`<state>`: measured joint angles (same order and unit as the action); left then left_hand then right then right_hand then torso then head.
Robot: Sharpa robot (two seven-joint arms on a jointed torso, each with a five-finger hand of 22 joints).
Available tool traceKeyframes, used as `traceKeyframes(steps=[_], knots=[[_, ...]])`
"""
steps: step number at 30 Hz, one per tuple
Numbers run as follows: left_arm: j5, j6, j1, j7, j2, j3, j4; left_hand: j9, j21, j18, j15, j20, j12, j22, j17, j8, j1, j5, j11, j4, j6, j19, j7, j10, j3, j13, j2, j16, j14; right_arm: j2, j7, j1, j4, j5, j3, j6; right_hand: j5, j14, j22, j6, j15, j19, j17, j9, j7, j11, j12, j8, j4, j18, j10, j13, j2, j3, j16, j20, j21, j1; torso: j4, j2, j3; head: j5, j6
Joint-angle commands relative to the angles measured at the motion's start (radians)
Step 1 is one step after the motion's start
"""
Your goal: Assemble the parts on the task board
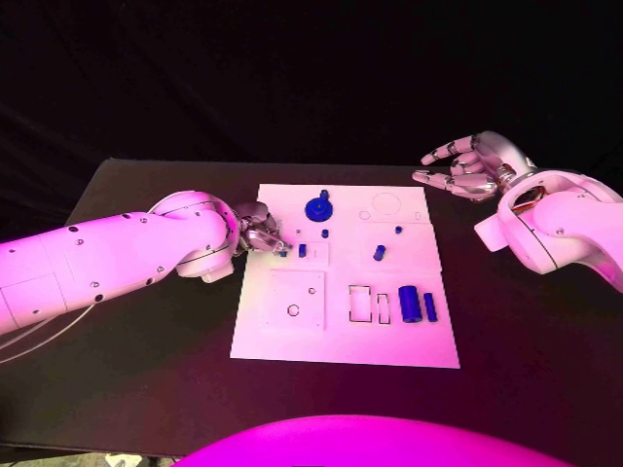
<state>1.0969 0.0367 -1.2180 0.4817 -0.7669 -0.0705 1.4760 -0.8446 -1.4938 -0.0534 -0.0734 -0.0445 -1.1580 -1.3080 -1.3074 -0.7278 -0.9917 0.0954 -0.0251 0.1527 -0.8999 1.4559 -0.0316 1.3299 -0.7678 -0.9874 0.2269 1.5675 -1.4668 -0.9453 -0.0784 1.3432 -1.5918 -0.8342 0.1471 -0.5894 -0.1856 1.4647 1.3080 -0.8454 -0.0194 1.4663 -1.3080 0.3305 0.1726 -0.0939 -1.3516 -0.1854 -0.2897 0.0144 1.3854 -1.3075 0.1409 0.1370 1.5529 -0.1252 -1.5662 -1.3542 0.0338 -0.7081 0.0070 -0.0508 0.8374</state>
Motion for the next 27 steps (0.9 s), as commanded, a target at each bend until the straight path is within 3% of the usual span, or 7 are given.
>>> traceKeyframes(steps=[1, 6, 19, 24, 27], knots=[[-0.016, -0.012, 0.003, 0.010, 0.003, -0.003, -0.001, 0.004, 0.004, 0.016, -0.005, 0.007, 0.010, -0.119, -0.263, 0.002, 0.004, -0.006, -0.002, 0.028, -0.001, 0.002, -0.009, -0.009, 0.061, 0.008, -0.003, 0.003, -0.104, 0.001, 0.014, 0.000, -0.001, -0.006, 0.000, 0.011, -0.004, 0.091, 0.263, 0.008, 0.005, 0.105, -0.199, -0.001, 0.003, 0.004, -0.001, -0.005, 0.000, -0.014, 0.001, -0.064, 0.000, 0.004, -0.005, 0.008, -0.005, 0.015, 0.0001, 0.000, 0.0000, 0.000, 0.000], [-0.015, -0.009, 0.003, 0.011, 0.004, -0.003, -0.005, 0.010, 0.006, 0.016, -0.004, 0.007, 0.017, -0.119, -0.263, 0.002, -0.012, -0.006, 0.000, 0.057, 0.001, 0.002, -0.011, -0.015, 0.124, 0.016, -0.007, 0.003, -0.104, 0.000, 0.014, 0.000, -0.001, -0.006, 0.000, 0.010, -0.004, 0.091, 0.263, 0.008, 0.005, 0.105, -0.199, -0.001, 0.003, 0.004, 0.000, -0.006, -0.001, -0.014, 0.000, -0.063, -0.001, 0.004, -0.006, 0.008, -0.005, 0.020, -0.0001, -0.001, 0.0001, 0.001, 0.000], [-0.017, 0.003, 0.004, 0.013, 0.000, -0.001, -0.007, 0.018, 0.008, 0.015, -0.003, 0.007, 0.019, -0.117, -0.263, 0.002, -0.031, -0.005, 0.001, 0.101, 0.003, 0.001, -0.013, -0.018, 0.196, 0.019, -0.006, 0.003, -0.104, 0.001, 0.014, -0.001, -0.001, -0.006, 0.000, 0.010, -0.005, 0.091, 0.263, 0.009, 0.005, 0.105, -0.199, -0.002, 0.003, 0.004, -0.001, -0.007, -0.001, -0.014, 0.001, -0.064, -0.001, 0.004, -0.005, 0.008, -0.005, 0.022, -0.0008, 0.000, -0.0003, -0.001, -0.002], [-0.060, 0.030, 0.004, 0.004, -0.011, 0.013, 0.002, 0.023, 0.015, 0.013, 0.000, 0.005, 0.039, -0.107, -0.263, 0.006, -0.013, -0.002, 0.006, 0.140, 0.015, -0.007, -0.018, -0.035, 0.252, 0.044, -0.011, 0.003, -0.104, 0.001, 0.015, -0.001, -0.001, -0.006, 0.000, 0.009, -0.005, 0.091, 0.263, 0.009, 0.005, 0.105, -0.199, -0.002, 0.003, 0.004, -0.001, -0.007, -0.001, -0.014, 0.001, -0.064, -0.002, 0.004, -0.006, 0.008, -0.005, 0.024, -0.0020, -0.001, -0.0003, 0.000, -0.006], [-0.105, 0.054, 0.003, -0.013, -0.017, 0.025, 0.007, 0.027, 0.023, 0.009, 0.004, 0.002, 0.056, -0.094, -0.263, 0.011, 0.011, -0.001, 0.011, 0.141, 0.030, -0.017, -0.023, -0.052, 0.282, 0.066, -0.017, 0.003, -0.104, 0.001, 0.015, -0.001, 0.000, -0.006, 0.000, 0.008, -0.005, 0.091, 0.263, 0.009, 0.005, 0.105, -0.199, -0.002, 0.003, 0.004, -0.001, -0.007, -0.001, -0.014, 0.001, -0.064, -0.002, 0.004, -0.006, 0.008, -0.005, 0.024, -0.0024, 0.000, 0.0005, 0.000, -0.006]])
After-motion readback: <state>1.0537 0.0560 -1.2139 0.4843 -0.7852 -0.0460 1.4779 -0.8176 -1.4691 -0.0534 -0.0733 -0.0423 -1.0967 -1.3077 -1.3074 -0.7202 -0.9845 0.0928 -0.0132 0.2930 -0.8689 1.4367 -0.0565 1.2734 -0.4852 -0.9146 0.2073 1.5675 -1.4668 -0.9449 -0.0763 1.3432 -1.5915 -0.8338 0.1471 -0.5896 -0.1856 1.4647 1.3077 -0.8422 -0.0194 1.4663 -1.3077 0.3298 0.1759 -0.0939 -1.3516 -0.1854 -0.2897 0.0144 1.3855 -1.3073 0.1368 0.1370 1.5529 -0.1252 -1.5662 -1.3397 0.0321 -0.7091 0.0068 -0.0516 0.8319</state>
